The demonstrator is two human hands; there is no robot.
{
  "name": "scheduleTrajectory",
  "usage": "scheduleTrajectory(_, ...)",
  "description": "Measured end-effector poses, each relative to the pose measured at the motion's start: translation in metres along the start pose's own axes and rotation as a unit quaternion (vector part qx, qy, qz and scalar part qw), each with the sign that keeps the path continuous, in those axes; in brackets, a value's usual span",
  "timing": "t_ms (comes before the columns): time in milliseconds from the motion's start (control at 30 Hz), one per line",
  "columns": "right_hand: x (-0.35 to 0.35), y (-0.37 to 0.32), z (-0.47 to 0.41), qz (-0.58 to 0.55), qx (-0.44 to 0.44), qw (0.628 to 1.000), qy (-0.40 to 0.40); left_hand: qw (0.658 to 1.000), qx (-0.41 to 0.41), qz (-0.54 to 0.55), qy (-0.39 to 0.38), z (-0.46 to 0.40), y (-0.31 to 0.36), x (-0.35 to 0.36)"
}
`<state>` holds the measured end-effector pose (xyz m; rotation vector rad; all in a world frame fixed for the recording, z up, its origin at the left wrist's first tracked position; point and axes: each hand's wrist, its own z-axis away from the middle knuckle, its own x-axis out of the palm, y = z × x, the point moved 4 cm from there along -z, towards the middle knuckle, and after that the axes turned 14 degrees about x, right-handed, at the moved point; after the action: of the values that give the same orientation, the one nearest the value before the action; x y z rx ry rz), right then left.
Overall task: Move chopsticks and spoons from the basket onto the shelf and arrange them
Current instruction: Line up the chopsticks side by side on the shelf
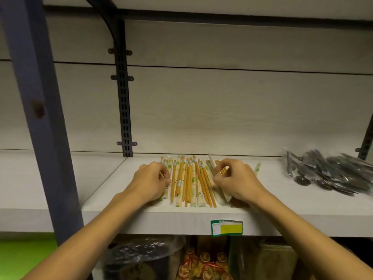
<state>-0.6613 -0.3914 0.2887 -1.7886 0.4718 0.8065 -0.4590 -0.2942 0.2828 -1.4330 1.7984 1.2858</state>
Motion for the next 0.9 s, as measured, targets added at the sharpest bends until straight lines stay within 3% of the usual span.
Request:
scheduleTrajectory(233, -0.016, 0.013, 0.000, -0.036, 0.017, 0.999, 0.014, 0.999, -0.021, 0.020, 0.021, 0.005, -0.016, -0.005)
scheduleTrajectory(500, -0.019, 0.015, 0.002, -0.020, -0.011, 0.999, 0.023, 0.998, -0.053, -0.023, -0.007, -0.004, -0.011, -0.002)
scheduleTrajectory(733, -0.049, 0.039, -0.004, -0.012, -0.010, 0.998, 0.053, 0.996, -0.060, 0.008, 0.071, -0.004, 0.000, -0.008)
scheduleTrajectory(900, -0.078, 0.069, -0.005, 0.024, 0.017, 0.995, 0.096, 0.987, 0.000, 0.050, 0.156, -0.009, 0.022, -0.013)
